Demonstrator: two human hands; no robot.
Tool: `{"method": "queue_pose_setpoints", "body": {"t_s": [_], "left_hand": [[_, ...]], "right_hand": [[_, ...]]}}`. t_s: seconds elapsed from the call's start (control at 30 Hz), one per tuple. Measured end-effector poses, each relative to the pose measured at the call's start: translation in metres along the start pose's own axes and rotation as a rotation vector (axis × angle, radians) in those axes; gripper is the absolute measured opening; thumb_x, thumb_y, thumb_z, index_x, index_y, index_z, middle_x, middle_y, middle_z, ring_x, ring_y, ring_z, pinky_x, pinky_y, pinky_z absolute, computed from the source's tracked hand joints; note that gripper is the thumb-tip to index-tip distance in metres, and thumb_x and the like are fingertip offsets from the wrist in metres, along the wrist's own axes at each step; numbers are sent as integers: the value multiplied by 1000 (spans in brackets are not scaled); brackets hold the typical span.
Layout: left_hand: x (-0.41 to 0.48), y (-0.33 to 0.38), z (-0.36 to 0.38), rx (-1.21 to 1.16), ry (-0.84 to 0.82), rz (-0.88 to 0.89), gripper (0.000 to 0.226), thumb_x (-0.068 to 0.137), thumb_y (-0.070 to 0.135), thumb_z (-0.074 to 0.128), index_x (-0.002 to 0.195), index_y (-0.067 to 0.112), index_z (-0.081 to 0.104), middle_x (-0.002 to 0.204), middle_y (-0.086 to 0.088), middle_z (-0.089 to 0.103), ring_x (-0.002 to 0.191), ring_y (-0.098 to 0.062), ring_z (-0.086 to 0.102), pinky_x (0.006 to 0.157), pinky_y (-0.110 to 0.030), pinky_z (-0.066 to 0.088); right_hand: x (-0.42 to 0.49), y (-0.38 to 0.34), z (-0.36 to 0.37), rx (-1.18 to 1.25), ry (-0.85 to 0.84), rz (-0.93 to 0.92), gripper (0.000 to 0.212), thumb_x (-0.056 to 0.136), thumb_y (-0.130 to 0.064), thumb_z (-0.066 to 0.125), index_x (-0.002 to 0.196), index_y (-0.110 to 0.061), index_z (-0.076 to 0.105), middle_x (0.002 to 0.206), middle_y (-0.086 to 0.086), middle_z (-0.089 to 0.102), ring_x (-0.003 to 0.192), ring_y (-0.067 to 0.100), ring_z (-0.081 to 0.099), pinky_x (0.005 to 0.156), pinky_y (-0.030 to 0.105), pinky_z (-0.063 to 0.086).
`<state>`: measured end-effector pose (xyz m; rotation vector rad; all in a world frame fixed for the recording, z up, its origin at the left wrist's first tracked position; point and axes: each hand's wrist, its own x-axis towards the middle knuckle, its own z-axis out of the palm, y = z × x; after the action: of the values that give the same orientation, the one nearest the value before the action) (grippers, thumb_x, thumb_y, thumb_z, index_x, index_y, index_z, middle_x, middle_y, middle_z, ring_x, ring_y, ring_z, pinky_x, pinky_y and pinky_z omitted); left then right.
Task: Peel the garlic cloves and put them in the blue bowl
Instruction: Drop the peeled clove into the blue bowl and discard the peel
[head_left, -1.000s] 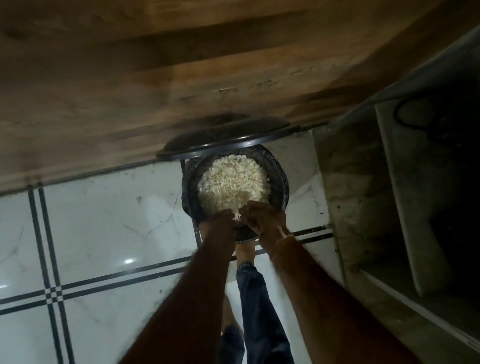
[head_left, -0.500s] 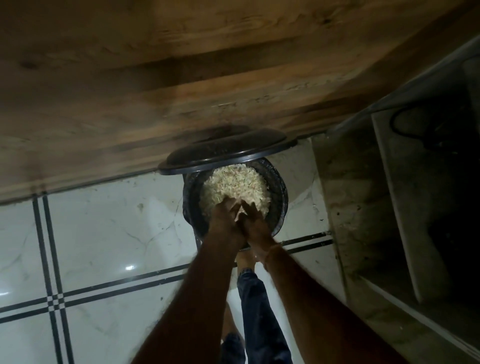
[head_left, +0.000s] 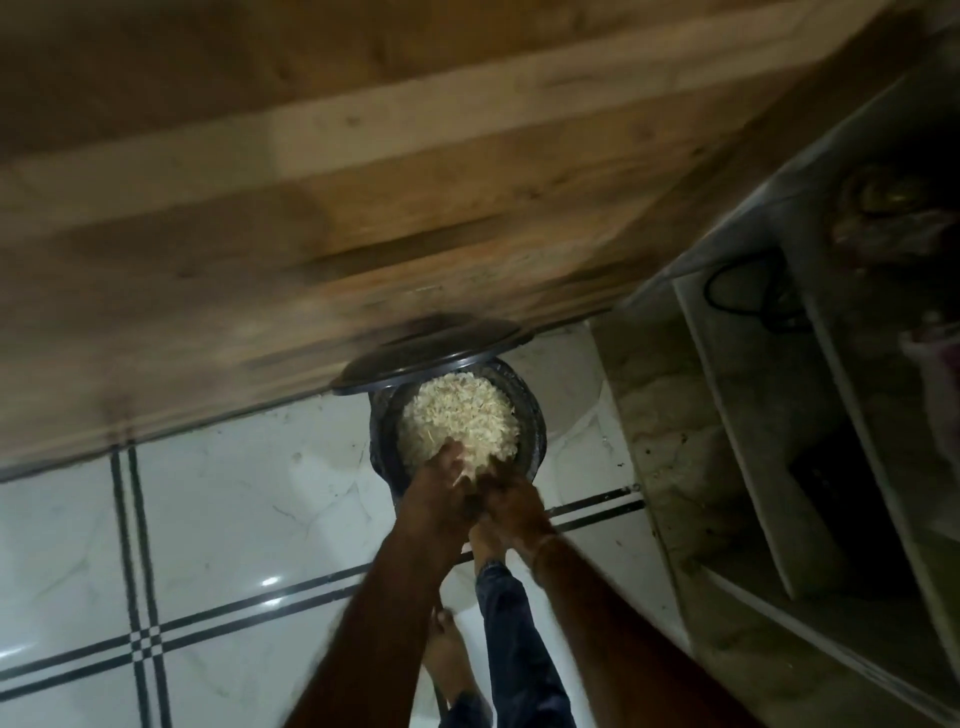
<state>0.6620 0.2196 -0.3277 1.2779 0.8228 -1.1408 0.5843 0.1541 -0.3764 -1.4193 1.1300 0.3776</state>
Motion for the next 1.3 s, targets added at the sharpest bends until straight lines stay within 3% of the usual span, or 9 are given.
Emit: {"method": "queue_pose_setpoints", "body": {"t_s": [0.1, 0.2, 0.3, 0.43, 0.53, 0.7, 0.83, 0.97, 1.3], "left_hand": [[-47, -9, -8, 346, 180, 244, 47, 104, 29, 61, 148, 16, 52, 153, -12, 52, 138, -33, 51, 116, -46, 42], [-117, -18, 5, 724, 209, 443, 48, 105, 31, 60, 151, 21, 50, 158, -12, 47, 139, -31, 50, 111, -34, 41], [-202, -38, 24, 957, 87, 625, 48, 105, 25, 59, 152, 20, 50, 154, -9, 51, 130, -22, 55, 98, -21, 38], [-297, -78, 50, 1166, -40, 862, 41, 101, 22, 65, 141, 16, 61, 141, -4, 64, 130, -22, 58, 104, -22, 38], [-346, -119, 77, 1277, -160, 1052, 39, 98, 27, 68, 137, 21, 64, 138, 0, 65, 128, -18, 58, 107, -31, 45], [-403, -195, 139, 1323, -393, 1259, 38, 98, 28, 68, 136, 24, 64, 138, 6, 61, 128, -9, 51, 98, -8, 31], [-426, -265, 200, 1367, -523, 1328, 38, 99, 35, 63, 135, 25, 63, 138, 4, 61, 128, -15, 54, 103, -24, 40], [-442, -349, 257, 1386, -666, 1313, 38, 98, 32, 62, 135, 26, 63, 139, 6, 60, 130, -16, 55, 108, -43, 49], [-437, -463, 352, 1522, -738, 1285, 34, 93, 16, 73, 127, 16, 70, 125, -3, 66, 108, -19, 66, 93, -41, 58]], "right_hand": [[-57, -23, -36, 117, 110, -54, 36, 111, -17, 52, 146, -15, 56, 134, -3, 61, 119, 12, 60, 79, 2, 46], [-141, -37, -68, 70, 182, -229, 28, 109, -3, 51, 132, -11, 64, 126, -5, 61, 112, 4, 60, 76, -5, 40], [-228, -36, -98, 40, 288, -337, 19, 107, -7, 57, 118, -18, 68, 114, -3, 66, 101, 3, 64, 83, 4, 46], [-329, -7, -138, 11, 503, -466, 29, 107, -40, 56, 126, -24, 70, 127, -10, 68, 117, 11, 65, 98, 33, 54], [-392, 21, -177, 31, 673, -504, 30, 108, -39, 54, 129, -24, 69, 129, -10, 67, 117, 7, 64, 99, 21, 49], [-471, 75, -251, 11, 911, -554, 15, 109, -27, 55, 116, -38, 63, 111, -17, 61, 103, -11, 56, 89, 2, 38], [-510, 136, -320, 71, 1057, -501, 24, 110, -34, 52, 127, -29, 68, 126, -12, 65, 117, 0, 57, 102, 18, 44], [-545, 210, -387, 62, 1156, -389, 29, 109, -30, 53, 134, -26, 67, 133, -10, 66, 124, 6, 58, 103, 9, 37], [-571, 324, -467, 78, 1228, -259, 34, 105, -34, 55, 133, -22, 68, 131, -4, 66, 115, 18, 68, 92, 34, 57]]}}
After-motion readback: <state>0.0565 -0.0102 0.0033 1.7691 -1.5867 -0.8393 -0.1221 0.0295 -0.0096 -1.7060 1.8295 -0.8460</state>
